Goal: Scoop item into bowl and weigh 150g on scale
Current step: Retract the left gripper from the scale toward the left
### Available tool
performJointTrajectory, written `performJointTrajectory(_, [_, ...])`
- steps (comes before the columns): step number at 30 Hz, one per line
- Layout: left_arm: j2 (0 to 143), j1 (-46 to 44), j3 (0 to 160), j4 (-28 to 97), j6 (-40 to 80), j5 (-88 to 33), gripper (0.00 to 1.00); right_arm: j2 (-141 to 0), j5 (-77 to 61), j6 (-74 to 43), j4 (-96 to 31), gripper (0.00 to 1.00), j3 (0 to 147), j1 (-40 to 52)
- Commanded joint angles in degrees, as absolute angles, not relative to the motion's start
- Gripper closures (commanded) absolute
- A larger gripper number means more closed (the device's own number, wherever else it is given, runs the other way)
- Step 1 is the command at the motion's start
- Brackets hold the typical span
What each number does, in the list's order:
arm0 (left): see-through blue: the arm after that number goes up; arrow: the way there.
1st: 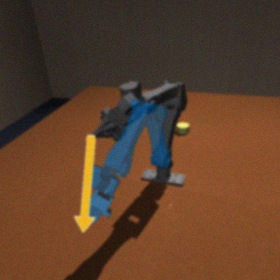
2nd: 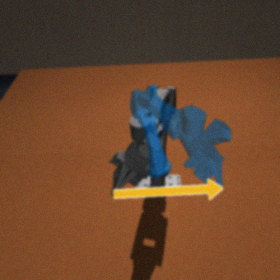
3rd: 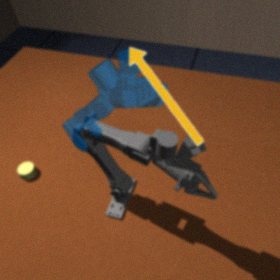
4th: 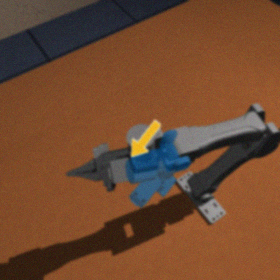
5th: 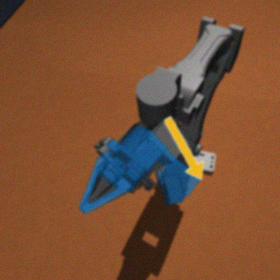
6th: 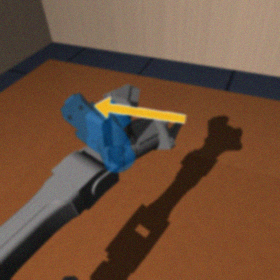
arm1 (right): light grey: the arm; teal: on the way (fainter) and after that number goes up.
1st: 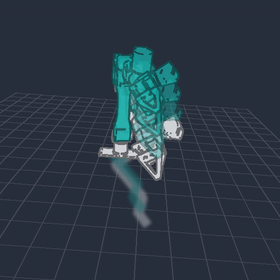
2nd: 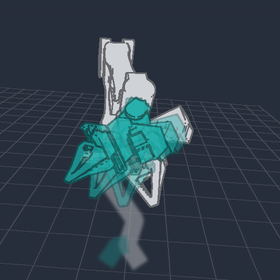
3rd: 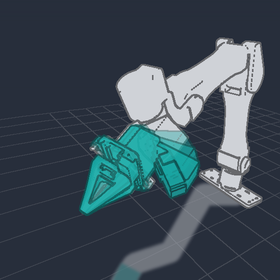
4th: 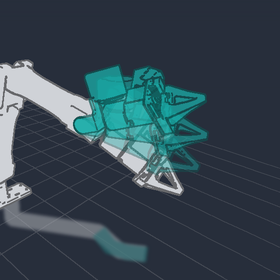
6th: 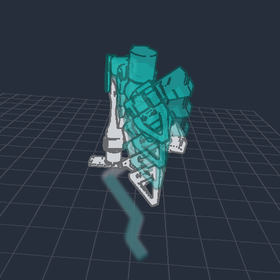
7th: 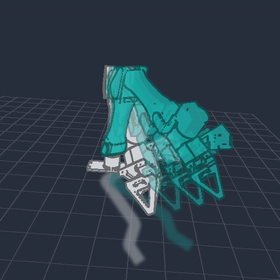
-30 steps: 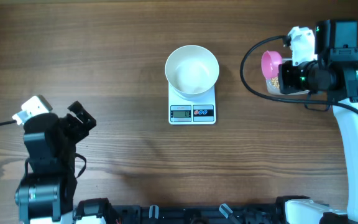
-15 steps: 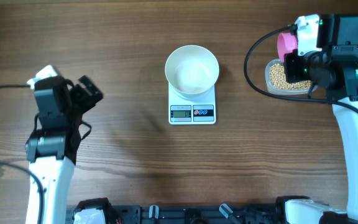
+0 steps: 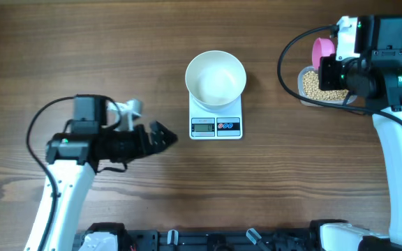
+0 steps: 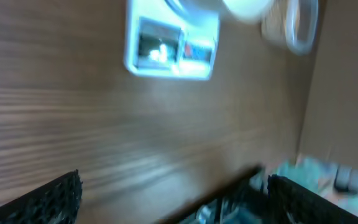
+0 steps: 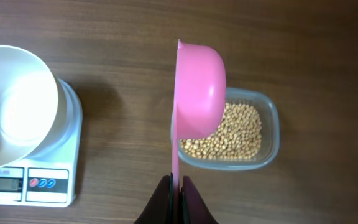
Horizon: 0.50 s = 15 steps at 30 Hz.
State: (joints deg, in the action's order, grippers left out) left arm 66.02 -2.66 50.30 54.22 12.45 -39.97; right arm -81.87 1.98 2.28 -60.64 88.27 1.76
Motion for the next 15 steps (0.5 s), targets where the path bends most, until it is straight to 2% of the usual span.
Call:
performJointTrajectory(1, [66.1, -11.0, 58.2, 55.6, 9.0, -31.7, 0.00, -82.3, 1.4, -2.2, -61.5, 0.96, 88.8, 1.6])
performJointTrajectory(5, [66.0, -14.0, 67.1, 55.2, 9.0, -21.7, 0.00, -82.3, 1.2, -3.0, -63.0, 0.96, 88.8, 1.6])
performJointTrajectory(11, [66.2, -13.9, 68.4, 54.3, 9.0, 15.2, 0.00, -82.3, 1.3, 2.9, -65.6, 0.96, 88.8, 1.6])
performJointTrajectory(15, [68.2, -13.9, 68.4, 54.3, 9.0, 19.2, 0.00, -82.3, 1.2, 7.0, -68.6, 0.96, 88.8, 1.6])
